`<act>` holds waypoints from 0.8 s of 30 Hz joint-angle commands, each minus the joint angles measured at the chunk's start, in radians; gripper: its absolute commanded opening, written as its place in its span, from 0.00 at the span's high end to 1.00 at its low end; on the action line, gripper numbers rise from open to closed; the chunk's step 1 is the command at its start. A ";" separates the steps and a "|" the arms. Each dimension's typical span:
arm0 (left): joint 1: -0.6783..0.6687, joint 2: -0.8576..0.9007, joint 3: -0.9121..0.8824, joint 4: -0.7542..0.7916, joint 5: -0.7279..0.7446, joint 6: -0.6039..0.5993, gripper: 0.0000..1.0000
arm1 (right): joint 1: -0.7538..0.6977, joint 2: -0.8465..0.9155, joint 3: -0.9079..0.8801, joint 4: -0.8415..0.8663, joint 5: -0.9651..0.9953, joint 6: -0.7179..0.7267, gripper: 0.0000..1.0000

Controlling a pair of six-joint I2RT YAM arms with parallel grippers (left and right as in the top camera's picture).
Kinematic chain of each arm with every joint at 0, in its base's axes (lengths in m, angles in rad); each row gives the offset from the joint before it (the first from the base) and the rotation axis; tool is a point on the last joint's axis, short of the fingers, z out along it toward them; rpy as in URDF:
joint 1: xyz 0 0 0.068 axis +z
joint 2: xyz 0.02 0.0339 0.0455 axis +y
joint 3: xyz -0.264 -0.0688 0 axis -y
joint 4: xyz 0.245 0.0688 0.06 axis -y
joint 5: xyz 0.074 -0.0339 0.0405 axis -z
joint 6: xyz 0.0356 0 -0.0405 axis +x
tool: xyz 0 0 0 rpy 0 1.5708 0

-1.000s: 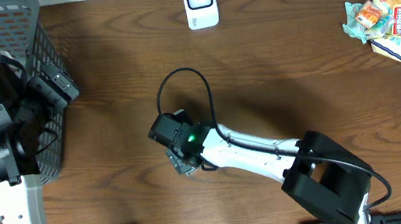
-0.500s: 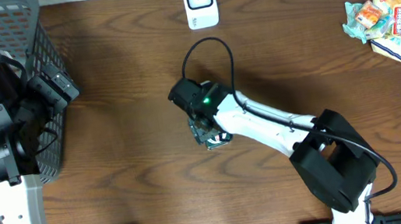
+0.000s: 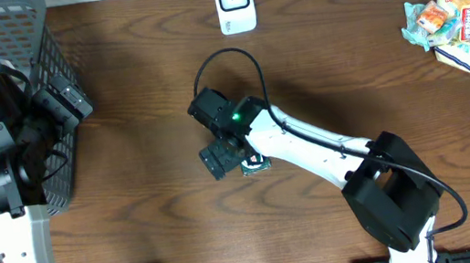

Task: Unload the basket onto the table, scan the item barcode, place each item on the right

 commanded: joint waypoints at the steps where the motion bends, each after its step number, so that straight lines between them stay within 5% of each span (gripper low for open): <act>1: 0.005 0.000 0.001 -0.003 -0.010 0.013 0.02 | -0.003 -0.022 0.072 -0.037 -0.002 -0.012 0.01; 24: 0.005 0.000 0.001 -0.003 -0.010 0.013 0.02 | 0.086 -0.025 0.075 -0.048 -0.050 -0.011 0.01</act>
